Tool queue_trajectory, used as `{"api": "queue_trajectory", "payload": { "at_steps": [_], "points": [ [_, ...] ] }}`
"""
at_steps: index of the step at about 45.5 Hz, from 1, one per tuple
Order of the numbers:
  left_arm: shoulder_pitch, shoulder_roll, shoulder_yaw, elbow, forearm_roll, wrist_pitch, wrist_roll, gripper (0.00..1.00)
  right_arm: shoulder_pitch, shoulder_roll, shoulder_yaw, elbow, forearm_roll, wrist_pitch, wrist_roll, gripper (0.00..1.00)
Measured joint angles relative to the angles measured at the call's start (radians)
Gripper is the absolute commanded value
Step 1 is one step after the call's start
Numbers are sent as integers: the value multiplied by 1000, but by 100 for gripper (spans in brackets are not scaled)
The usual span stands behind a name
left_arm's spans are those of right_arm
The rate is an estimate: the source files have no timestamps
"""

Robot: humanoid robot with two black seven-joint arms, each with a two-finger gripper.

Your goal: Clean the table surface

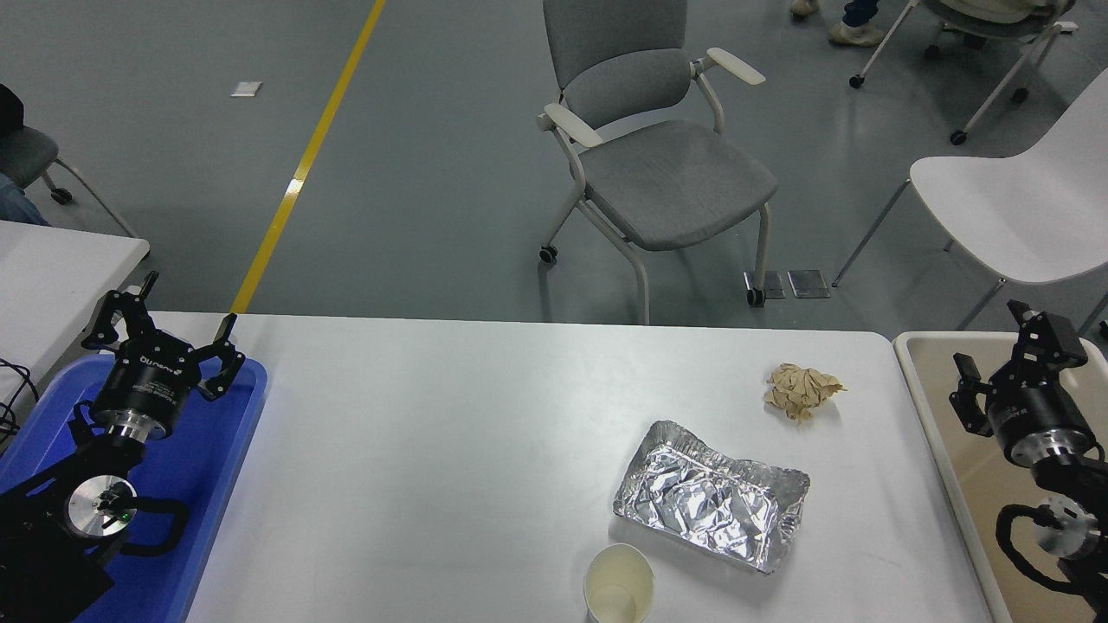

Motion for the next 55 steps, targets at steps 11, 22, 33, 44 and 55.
{"api": "queue_trajectory", "payload": {
  "at_steps": [11, 22, 33, 44, 55],
  "points": [
    [0, 0, 0, 0, 0, 0, 0, 100, 8, -4, 2, 0, 0, 5, 0, 99],
    [0, 0, 0, 0, 0, 0, 0, 100, 11, -6, 3, 0, 0, 7, 0, 99],
    [0, 0, 0, 0, 0, 0, 0, 100, 32, -42, -9, -1, -5, 10, -4, 99],
    [0, 0, 0, 0, 0, 0, 0, 100, 153, -141, -169, 4, -16, 57, -15, 99],
    [0, 0, 0, 0, 0, 0, 0, 100, 325, -256, -426, 13, -34, 155, -20, 99]
  ]
}}
